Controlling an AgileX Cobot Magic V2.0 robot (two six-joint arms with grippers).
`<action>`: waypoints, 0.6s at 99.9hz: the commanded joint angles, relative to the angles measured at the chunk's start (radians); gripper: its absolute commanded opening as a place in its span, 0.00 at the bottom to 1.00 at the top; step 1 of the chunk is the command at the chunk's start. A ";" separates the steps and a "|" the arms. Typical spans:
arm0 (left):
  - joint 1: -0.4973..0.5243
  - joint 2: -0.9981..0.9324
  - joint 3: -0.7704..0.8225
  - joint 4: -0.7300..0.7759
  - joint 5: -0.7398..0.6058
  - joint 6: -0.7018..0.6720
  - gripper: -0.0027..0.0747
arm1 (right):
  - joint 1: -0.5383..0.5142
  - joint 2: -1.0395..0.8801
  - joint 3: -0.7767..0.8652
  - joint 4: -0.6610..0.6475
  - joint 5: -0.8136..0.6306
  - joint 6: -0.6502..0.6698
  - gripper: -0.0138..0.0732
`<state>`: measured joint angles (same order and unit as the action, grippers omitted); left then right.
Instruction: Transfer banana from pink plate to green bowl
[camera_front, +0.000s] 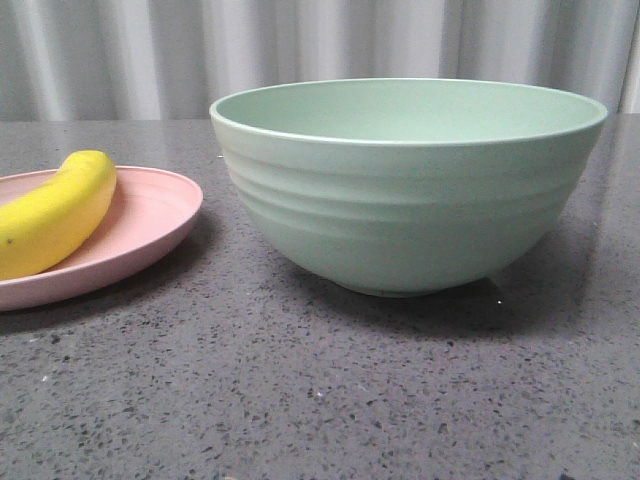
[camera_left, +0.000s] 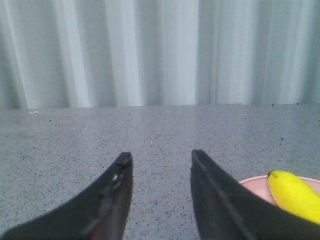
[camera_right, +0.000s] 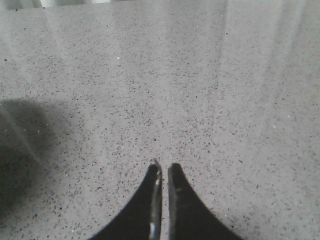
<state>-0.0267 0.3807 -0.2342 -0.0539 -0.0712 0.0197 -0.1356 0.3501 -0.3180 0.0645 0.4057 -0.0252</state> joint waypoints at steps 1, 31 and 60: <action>-0.001 0.029 -0.038 -0.012 -0.103 -0.013 0.50 | 0.003 0.015 -0.037 0.005 -0.086 0.000 0.10; -0.003 0.149 -0.136 -0.007 0.031 -0.013 0.57 | 0.003 0.015 -0.037 0.005 -0.100 0.000 0.10; -0.154 0.318 -0.311 -0.007 0.204 -0.013 0.57 | 0.003 0.015 -0.037 0.005 -0.107 0.000 0.10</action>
<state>-0.1246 0.6523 -0.4732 -0.0542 0.1526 0.0190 -0.1356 0.3501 -0.3180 0.0662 0.3837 -0.0252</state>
